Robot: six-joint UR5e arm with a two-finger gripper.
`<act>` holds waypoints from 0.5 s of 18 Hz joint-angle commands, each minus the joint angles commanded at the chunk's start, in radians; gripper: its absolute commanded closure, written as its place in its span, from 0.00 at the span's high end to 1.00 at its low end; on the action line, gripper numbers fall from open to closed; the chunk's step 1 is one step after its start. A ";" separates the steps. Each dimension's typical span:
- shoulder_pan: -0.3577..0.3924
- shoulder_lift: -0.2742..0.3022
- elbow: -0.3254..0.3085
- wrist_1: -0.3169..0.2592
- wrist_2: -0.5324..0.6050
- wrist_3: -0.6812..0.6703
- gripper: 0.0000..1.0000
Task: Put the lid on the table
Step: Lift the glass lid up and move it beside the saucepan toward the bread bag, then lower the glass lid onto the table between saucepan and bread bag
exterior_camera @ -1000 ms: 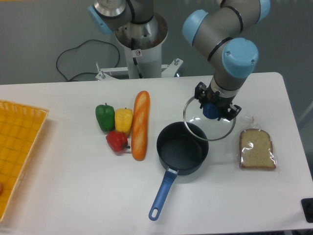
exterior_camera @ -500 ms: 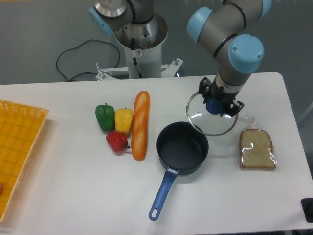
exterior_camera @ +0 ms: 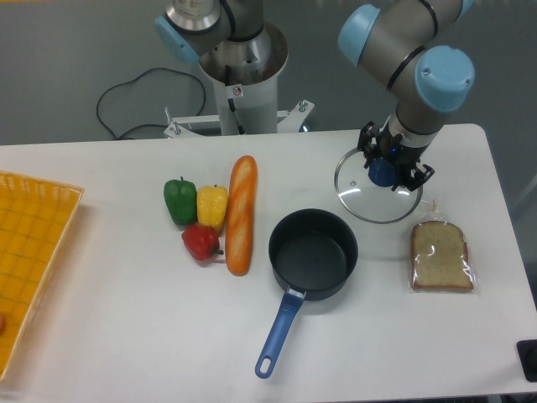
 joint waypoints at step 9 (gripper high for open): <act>0.034 0.026 -0.089 0.089 -0.026 0.034 0.62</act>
